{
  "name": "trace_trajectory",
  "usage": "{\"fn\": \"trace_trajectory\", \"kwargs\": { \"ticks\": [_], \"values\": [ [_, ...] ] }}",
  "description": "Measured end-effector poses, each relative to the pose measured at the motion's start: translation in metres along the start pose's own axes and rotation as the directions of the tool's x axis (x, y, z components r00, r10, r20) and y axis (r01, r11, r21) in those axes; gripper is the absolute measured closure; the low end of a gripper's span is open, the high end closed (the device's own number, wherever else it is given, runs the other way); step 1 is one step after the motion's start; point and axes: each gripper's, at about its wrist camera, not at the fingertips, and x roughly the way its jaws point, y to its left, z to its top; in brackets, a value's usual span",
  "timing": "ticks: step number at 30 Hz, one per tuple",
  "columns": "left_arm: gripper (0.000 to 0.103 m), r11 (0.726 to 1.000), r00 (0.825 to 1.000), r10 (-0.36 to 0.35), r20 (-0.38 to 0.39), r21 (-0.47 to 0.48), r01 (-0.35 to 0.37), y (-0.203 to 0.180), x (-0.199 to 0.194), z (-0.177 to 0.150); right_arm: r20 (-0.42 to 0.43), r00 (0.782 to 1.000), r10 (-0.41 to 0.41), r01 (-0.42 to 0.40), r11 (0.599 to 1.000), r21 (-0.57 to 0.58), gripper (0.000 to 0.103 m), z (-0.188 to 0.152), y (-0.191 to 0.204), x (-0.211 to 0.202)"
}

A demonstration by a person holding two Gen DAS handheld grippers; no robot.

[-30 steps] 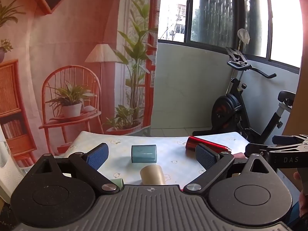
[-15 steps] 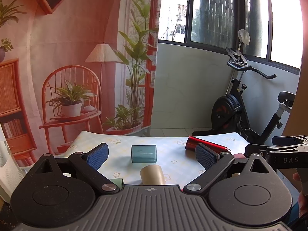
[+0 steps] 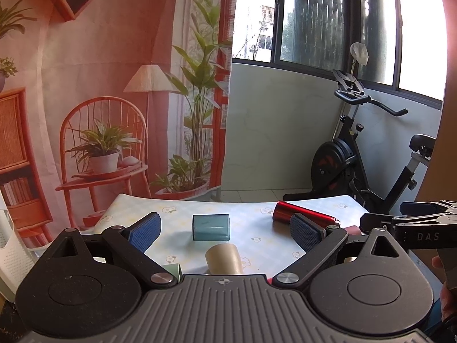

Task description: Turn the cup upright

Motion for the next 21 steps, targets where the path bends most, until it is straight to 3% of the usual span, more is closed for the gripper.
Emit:
{"fn": "trace_trajectory", "kwargs": {
  "ticks": [21],
  "values": [
    [0.005, 1.000, 1.000, -0.005, -0.003, -0.004, 0.005, -0.0001, 0.0033, -0.0034, -0.001, 1.000, 0.000, 0.000, 1.000, 0.001, 0.000, 0.0002, -0.0008, -0.0001]
  ]
}}
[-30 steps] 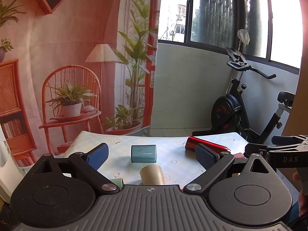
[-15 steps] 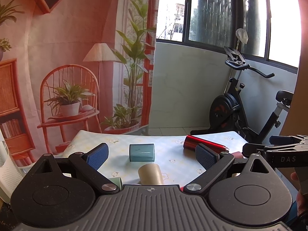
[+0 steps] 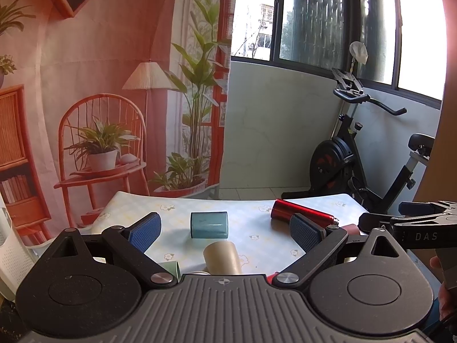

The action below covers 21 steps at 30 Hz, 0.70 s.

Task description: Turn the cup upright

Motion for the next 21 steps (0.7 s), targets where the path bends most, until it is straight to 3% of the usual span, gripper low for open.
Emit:
{"fn": "trace_trajectory", "kwargs": {
  "ticks": [21],
  "values": [
    [0.005, 1.000, 1.000, 0.003, -0.013, -0.018, -0.004, 0.006, 0.006, 0.000, -0.029, 1.000, 0.003, -0.003, 1.000, 0.007, 0.000, -0.002, -0.004, 0.022]
  ]
}}
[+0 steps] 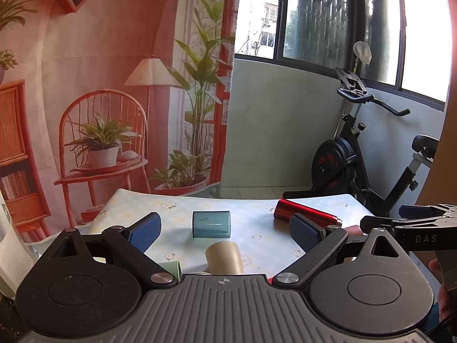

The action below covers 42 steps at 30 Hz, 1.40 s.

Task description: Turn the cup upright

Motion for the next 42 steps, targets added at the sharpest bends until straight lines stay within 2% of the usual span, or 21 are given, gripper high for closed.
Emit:
{"fn": "trace_trajectory", "kwargs": {
  "ticks": [5, 13, 20, 24, 30, 34, 38, 42],
  "values": [
    [0.005, 1.000, 1.000, -0.004, -0.015, -0.015, 0.004, 0.009, 0.009, 0.002, -0.009, 1.000, 0.004, -0.004, 1.000, 0.015, 0.000, -0.003, -0.003, 0.012],
    [0.006, 0.999, 0.999, 0.031, -0.029, 0.041, -0.030, 0.036, 0.038, 0.012, -0.050, 0.998, -0.049, 0.052, 0.997, 0.060, 0.000, -0.017, -0.019, 0.049],
    [0.013, 0.998, 0.996, 0.016, -0.087, 0.057, -0.012, 0.056, 0.084, 0.016, -0.107, 0.992, -0.063, 0.075, 0.992, 0.106, 0.000, -0.029, -0.032, 0.080],
    [0.016, 0.998, 0.991, -0.023, -0.131, 0.054, 0.030, 0.054, 0.125, 0.013, -0.128, 0.989, -0.069, 0.084, 0.990, 0.116, 0.000, -0.032, -0.038, 0.096],
    [0.021, 0.995, 0.973, -0.077, -0.216, 0.047, 0.089, 0.050, 0.221, 0.006, -0.156, 0.985, -0.076, 0.098, 0.985, 0.142, 0.000, -0.034, -0.048, 0.114],
    [0.025, 0.992, 0.941, -0.126, -0.315, -0.032, 0.123, 0.057, 0.281, -0.004, -0.167, 0.982, -0.087, 0.114, 0.981, 0.157, 0.000, -0.035, -0.057, 0.124],
    [0.027, 0.983, 0.924, -0.176, -0.340, -0.107, 0.147, 0.063, 0.311, -0.011, -0.181, 0.978, -0.102, 0.132, 0.978, 0.162, 0.000, -0.036, -0.065, 0.132],
    [0.027, 0.982, 0.921, -0.173, -0.348, -0.135, 0.134, 0.065, 0.330, -0.014, -0.193, 0.975, -0.107, 0.139, 0.977, 0.162, 0.000, -0.038, -0.067, 0.139]
  ]
}}
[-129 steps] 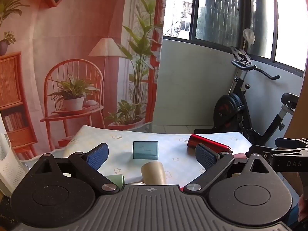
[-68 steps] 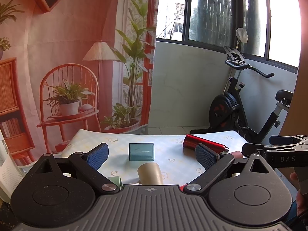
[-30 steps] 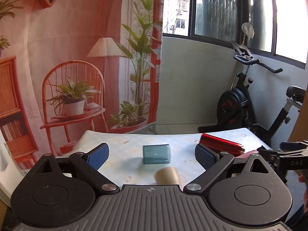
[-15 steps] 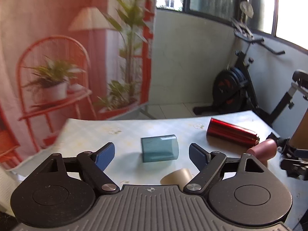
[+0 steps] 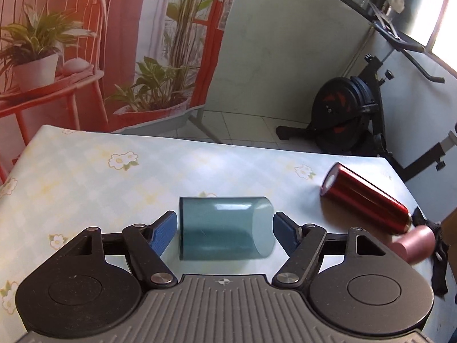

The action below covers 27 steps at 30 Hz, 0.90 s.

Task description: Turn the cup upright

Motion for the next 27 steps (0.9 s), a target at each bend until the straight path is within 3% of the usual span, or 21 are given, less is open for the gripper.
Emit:
{"fn": "trace_trajectory", "kwargs": {
  "ticks": [5, 12, 16, 19, 23, 27],
  "values": [
    [0.027, 0.995, 0.997, -0.049, -0.053, -0.088, 0.045, 0.010, 0.014, 0.000, -0.003, 1.000, 0.000, 0.000, 1.000, -0.007, 0.000, 0.001, 0.001, 0.002],
    [0.027, 0.993, 0.992, -0.092, -0.088, -0.082, 0.085, 0.005, 0.012, -0.007, 0.002, 1.000, 0.004, -0.004, 1.000, -0.003, 0.000, 0.002, -0.001, 0.000],
    [0.027, 0.991, 0.983, -0.135, -0.121, -0.020, 0.134, -0.008, 0.006, -0.017, 0.003, 1.000, 0.011, -0.011, 1.000, 0.000, 0.000, 0.002, -0.001, -0.001],
    [0.027, 0.982, 0.979, -0.150, -0.141, 0.093, 0.164, -0.026, 0.001, -0.023, 0.004, 1.000, 0.013, -0.013, 1.000, -0.005, 0.000, 0.003, 0.000, -0.003],
    [0.024, 0.964, 0.993, -0.094, -0.076, 0.243, 0.110, -0.038, -0.014, -0.018, 0.006, 1.000, 0.012, -0.012, 1.000, -0.004, 0.000, 0.002, -0.002, -0.003],
    [0.016, 0.973, 1.000, -0.004, -0.015, 0.233, 0.007, -0.035, -0.006, -0.002, -0.002, 1.000, 0.016, -0.016, 1.000, 0.013, 0.000, 0.002, -0.004, 0.003]
  ]
}}
